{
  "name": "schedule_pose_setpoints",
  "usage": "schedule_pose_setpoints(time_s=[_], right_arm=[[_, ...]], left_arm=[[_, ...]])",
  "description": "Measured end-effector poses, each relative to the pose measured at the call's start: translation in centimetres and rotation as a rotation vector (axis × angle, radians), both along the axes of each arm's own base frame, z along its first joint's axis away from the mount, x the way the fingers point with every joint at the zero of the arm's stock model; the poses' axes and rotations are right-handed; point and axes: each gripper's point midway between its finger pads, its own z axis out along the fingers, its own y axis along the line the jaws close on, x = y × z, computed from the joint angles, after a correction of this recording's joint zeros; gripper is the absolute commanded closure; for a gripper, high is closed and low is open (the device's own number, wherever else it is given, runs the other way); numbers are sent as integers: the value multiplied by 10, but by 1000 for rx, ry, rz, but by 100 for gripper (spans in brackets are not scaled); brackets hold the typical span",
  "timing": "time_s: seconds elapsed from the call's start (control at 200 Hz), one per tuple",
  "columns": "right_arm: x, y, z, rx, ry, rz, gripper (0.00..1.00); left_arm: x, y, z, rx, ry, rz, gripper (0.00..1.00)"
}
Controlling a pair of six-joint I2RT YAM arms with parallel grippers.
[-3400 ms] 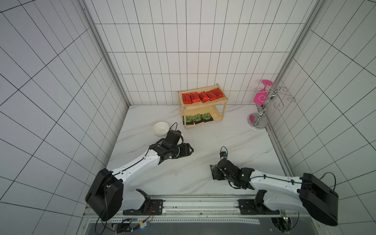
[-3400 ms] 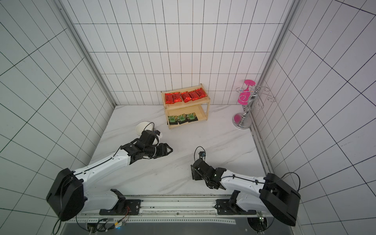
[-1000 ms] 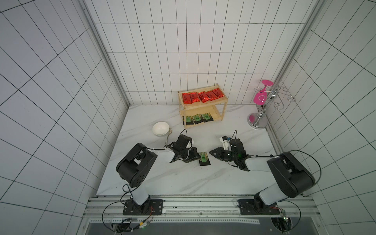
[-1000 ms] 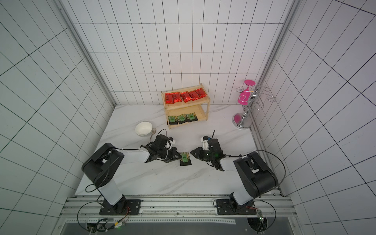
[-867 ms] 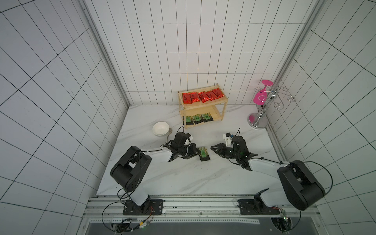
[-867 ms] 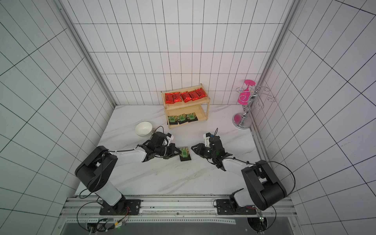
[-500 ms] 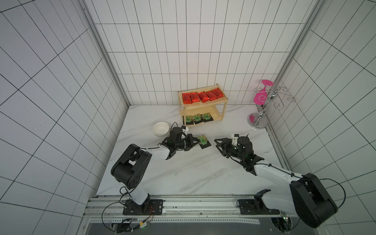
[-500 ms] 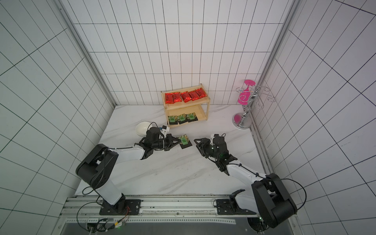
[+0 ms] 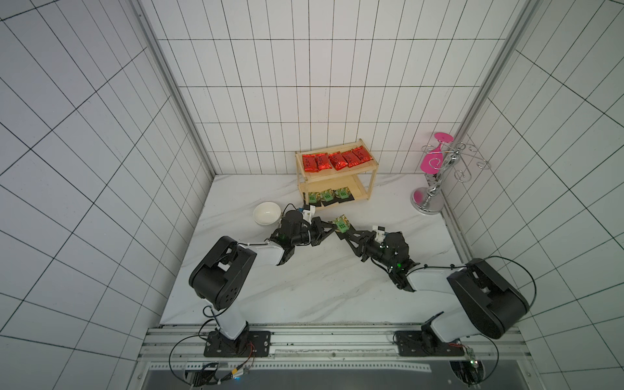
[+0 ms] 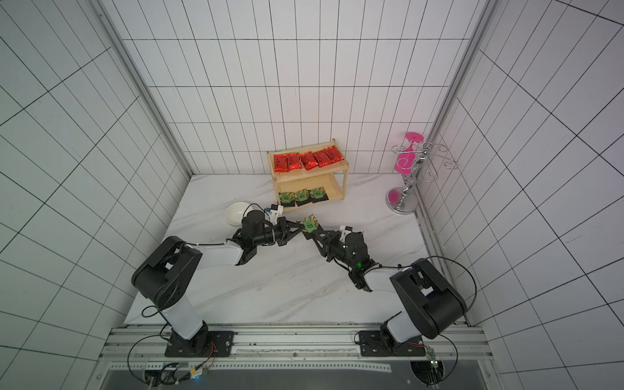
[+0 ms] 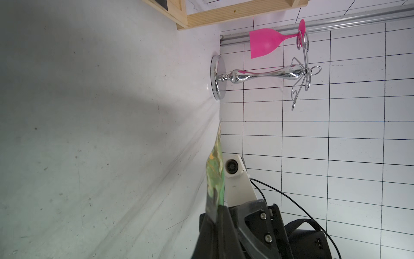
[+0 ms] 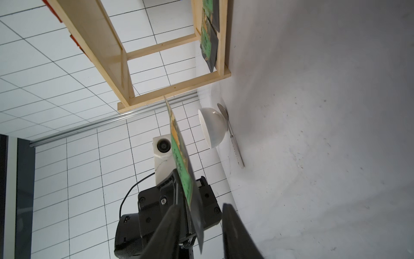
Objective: Place the tea bags on the shelf by color
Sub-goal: Pick up the tea bag from the center of the board.
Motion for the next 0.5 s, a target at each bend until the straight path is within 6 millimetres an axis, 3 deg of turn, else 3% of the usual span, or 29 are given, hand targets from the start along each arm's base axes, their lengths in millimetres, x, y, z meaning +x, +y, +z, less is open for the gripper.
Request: schedule_pose_setpoints(time_s=[0.145,0.26,0.42,0.505], right_arm=[[2,1,6,39,-34,-12,93],[2,-1,8,51,-44,-24,99],[1,-3,8,48,-56,-30,99],[0,-5,8,40,-60,-32,92]], left_arm=[[-1,0,-3,-7,9,0,100],[-2,0,-3,-12,9,-2,100],[-2,0,-2,-17,6,-3,100],[-3,0,-2,-18,9,-7,100]])
